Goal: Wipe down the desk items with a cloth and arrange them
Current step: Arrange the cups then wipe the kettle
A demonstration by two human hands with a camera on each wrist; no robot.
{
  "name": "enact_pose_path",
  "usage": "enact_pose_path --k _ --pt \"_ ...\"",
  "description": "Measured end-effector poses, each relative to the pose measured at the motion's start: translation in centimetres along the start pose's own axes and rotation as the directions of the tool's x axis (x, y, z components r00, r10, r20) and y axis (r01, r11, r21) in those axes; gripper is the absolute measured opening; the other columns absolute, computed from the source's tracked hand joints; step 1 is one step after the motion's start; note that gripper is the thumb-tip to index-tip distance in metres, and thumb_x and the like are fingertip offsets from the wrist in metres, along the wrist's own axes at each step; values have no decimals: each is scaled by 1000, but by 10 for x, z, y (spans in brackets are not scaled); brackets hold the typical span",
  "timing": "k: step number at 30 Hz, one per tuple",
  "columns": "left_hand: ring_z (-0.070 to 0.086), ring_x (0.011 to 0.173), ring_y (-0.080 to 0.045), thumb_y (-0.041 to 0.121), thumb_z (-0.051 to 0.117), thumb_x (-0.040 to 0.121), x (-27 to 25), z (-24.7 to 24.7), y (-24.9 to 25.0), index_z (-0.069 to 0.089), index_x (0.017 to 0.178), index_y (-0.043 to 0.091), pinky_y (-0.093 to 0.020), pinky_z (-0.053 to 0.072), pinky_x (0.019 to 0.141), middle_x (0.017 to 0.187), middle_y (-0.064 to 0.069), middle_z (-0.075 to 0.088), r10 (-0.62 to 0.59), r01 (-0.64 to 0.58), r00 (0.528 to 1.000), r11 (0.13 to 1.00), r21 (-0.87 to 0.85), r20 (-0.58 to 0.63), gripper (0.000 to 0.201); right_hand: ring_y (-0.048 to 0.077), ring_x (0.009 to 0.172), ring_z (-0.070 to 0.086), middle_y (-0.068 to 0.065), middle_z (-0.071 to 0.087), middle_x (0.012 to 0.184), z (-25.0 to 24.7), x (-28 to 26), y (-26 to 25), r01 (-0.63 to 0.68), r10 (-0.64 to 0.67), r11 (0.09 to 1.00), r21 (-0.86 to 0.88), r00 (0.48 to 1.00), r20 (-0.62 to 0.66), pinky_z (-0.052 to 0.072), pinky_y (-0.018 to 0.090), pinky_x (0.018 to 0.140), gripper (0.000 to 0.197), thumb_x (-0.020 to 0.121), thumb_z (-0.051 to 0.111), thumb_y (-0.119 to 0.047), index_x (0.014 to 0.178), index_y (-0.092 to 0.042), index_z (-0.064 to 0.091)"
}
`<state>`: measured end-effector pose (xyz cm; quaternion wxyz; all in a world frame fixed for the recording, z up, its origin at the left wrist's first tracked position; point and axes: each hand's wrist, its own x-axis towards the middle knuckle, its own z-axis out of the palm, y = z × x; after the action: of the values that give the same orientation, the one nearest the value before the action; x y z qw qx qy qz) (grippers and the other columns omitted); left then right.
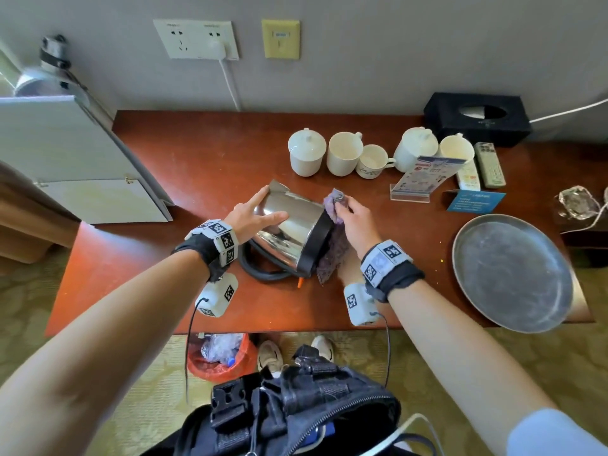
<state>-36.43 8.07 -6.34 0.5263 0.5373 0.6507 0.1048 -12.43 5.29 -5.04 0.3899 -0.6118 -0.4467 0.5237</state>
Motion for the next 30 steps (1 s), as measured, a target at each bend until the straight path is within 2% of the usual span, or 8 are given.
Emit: enact_pose_path --k 6,11,14,16,19,22,26,30 --pt "55 130 -24 91 69 55 33 11 -30 7 122 88 -55 30 117 133 -16 62 -61 60 998 998 34 28 91 22 93 57 30 67 103 -7 15 15 -268 280 928 258 960 -11 42 36 105 17 94 56 -4 92 8 67" --pt "63 118 -12 77 70 69 7 11 -3 9 156 42 -43 33 115 97 5 78 0 -1 1000 1000 22 25 112 23 92 60 17 71 96 -2 19 12 -259 297 917 304 951 -87 41 43 109 25 91 57 0 74 -12 71" --pt "58 123 -21 82 76 52 1 13 20 16 150 53 -45 38 112 126 -8 66 27 -27 998 1000 0 -59 119 25 87 55 12 68 86 -8 19 3 -189 245 915 356 962 -121 45 42 102 32 91 56 1 67 -14 71" --pt "48 128 -32 62 85 61 1 14 38 19 150 52 -53 40 110 149 -14 37 64 -65 993 998 -15 -101 111 25 85 46 11 63 83 -14 14 -14 -60 131 917 395 979 -155 42 34 86 28 94 53 1 75 -12 69" --pt "41 130 -35 30 88 70 7 8 58 20 153 45 -48 43 108 152 -12 21 131 -140 982 988 -58 -139 108 16 73 43 6 60 81 -22 7 -35 131 -66 933 336 978 -199 37 21 69 24 98 49 1 87 -11 67" --pt "37 135 -31 34 90 66 9 7 63 20 154 39 -45 41 110 153 -10 22 166 -178 973 982 -64 -161 112 6 65 44 7 58 82 -23 -2 -37 236 -195 941 244 964 -179 37 17 62 22 99 47 0 109 1 66" --pt "56 124 -29 60 94 47 5 11 59 32 142 43 -47 52 101 146 -4 34 171 -199 970 968 -155 -173 115 -6 93 61 -7 68 105 -22 -11 -24 240 -216 968 78 949 -230 50 18 88 27 100 51 -7 121 -17 65" --pt "73 90 -19 47 91 63 3 8 59 37 136 23 -29 61 73 137 -13 40 175 -208 975 940 -270 -141 95 3 130 50 -8 59 137 -23 -21 -7 305 -319 947 -104 932 -171 39 32 114 35 99 53 -12 125 -33 61"
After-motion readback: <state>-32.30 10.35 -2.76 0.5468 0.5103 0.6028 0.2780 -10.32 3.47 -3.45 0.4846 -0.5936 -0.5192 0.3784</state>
